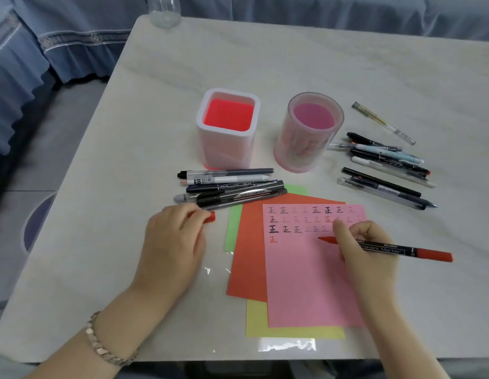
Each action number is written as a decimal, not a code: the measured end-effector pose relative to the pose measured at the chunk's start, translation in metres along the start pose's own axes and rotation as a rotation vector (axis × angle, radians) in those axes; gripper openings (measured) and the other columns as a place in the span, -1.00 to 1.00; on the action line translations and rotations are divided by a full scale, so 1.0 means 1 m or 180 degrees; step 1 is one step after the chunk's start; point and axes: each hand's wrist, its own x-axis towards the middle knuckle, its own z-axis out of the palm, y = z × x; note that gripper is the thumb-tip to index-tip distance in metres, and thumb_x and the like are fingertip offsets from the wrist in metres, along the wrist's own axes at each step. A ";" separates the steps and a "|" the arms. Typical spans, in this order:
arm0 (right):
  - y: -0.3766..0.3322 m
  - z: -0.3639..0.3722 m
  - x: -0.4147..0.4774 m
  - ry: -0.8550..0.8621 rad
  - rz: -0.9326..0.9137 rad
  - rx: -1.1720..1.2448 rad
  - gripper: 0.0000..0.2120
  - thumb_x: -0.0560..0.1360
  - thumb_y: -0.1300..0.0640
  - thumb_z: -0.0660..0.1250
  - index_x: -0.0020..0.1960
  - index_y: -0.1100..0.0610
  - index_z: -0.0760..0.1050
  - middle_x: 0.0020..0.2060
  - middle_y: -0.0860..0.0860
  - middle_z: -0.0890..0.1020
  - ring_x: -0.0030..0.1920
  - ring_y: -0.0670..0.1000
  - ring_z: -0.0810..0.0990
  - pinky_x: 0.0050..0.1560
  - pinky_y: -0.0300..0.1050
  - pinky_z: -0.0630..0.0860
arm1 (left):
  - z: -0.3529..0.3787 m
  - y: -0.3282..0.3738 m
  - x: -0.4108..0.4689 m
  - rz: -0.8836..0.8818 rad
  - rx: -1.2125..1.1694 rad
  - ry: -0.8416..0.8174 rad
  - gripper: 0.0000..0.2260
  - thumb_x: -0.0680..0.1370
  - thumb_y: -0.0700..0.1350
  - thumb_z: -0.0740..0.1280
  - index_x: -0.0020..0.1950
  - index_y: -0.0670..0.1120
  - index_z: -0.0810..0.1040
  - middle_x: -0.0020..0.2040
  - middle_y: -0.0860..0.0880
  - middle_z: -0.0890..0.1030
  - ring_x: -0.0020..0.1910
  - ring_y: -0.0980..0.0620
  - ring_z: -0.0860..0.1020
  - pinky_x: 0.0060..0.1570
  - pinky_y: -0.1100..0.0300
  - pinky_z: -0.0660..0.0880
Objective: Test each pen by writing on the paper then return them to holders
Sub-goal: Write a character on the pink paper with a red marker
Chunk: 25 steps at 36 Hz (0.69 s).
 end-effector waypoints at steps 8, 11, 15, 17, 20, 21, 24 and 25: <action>-0.003 -0.004 -0.002 -0.0381 -0.0018 0.0161 -0.71 0.43 0.14 0.40 -0.40 0.10 0.37 -0.61 -0.09 0.45 -0.56 -0.15 0.35 -0.46 -0.27 0.32 | -0.014 0.013 0.008 -0.0410 -0.0361 -0.0532 -0.72 0.50 -0.02 0.19 -0.04 -0.17 0.59 -0.13 -0.08 0.54 -0.14 -0.06 0.47 -0.11 0.30 0.29; -0.010 -0.003 -0.004 -0.0618 -0.0139 0.0350 -0.75 0.44 0.17 0.38 -0.38 0.09 0.43 -0.58 -0.03 0.52 -0.54 -0.12 0.43 -0.42 -0.29 0.39 | -0.022 0.035 0.009 -0.0824 -0.1302 -0.0564 -0.93 0.53 -0.08 0.27 -0.01 0.05 0.52 -0.10 0.11 0.50 -0.10 0.28 0.44 -0.08 0.51 0.30; -0.022 -0.004 -0.010 -0.1211 0.0193 0.1281 -0.65 0.23 -0.29 0.42 -0.32 0.00 0.60 -0.41 0.14 0.66 -0.42 0.04 0.60 -0.36 -0.19 0.50 | -0.025 0.057 0.012 -0.1348 -0.2571 -0.0669 -0.78 0.49 -0.23 0.37 -0.10 0.12 0.55 -0.21 0.09 0.61 -0.23 0.26 0.54 -0.18 0.49 0.39; -0.026 -0.006 -0.012 -0.1417 0.0274 0.1575 -0.49 0.14 -0.42 0.38 -0.30 0.02 0.63 -0.37 0.17 0.67 -0.36 0.08 0.64 -0.35 -0.22 0.53 | -0.027 0.065 0.014 -0.1386 -0.2957 -0.0764 -0.84 0.46 -0.16 0.43 -0.15 0.13 0.62 -0.26 0.15 0.62 -0.25 0.20 0.56 -0.19 0.41 0.44; -0.035 -0.008 -0.014 -0.1552 0.0200 0.1665 -0.46 0.17 -0.43 0.33 -0.29 0.05 0.64 -0.37 0.18 0.67 -0.33 0.10 0.65 -0.33 -0.22 0.54 | -0.026 0.073 0.017 -0.1230 -0.3044 -0.0797 -0.71 0.42 -0.08 0.45 -0.16 0.36 0.58 -0.32 0.26 0.57 -0.30 0.30 0.51 -0.22 0.45 0.41; -0.037 -0.009 -0.014 -0.1543 0.0177 0.1643 -0.46 0.17 -0.44 0.32 -0.30 0.05 0.64 -0.38 0.18 0.67 -0.33 0.10 0.65 -0.33 -0.22 0.53 | -0.026 0.075 0.017 -0.1201 -0.3040 -0.0784 -0.70 0.42 -0.08 0.46 -0.16 0.38 0.57 -0.36 0.28 0.54 -0.32 0.31 0.48 -0.25 0.46 0.38; -0.041 -0.010 -0.015 -0.1510 0.0141 0.1540 -0.44 0.16 -0.46 0.31 -0.31 0.05 0.64 -0.40 0.18 0.66 -0.35 0.09 0.64 -0.34 -0.21 0.53 | -0.027 0.080 0.019 -0.1189 -0.3041 -0.0858 -0.78 0.34 0.01 0.36 -0.16 0.37 0.57 -0.38 0.28 0.49 -0.35 0.29 0.42 -0.30 0.45 0.33; -0.041 -0.011 -0.015 -0.1497 0.0128 0.1502 -0.43 0.16 -0.46 0.31 -0.31 0.05 0.64 -0.40 0.18 0.66 -0.35 0.09 0.64 -0.33 -0.21 0.53 | -0.027 0.080 0.019 -0.1190 -0.3021 -0.0895 -0.79 0.33 0.02 0.36 -0.15 0.37 0.57 -0.38 0.28 0.49 -0.35 0.27 0.41 -0.30 0.43 0.33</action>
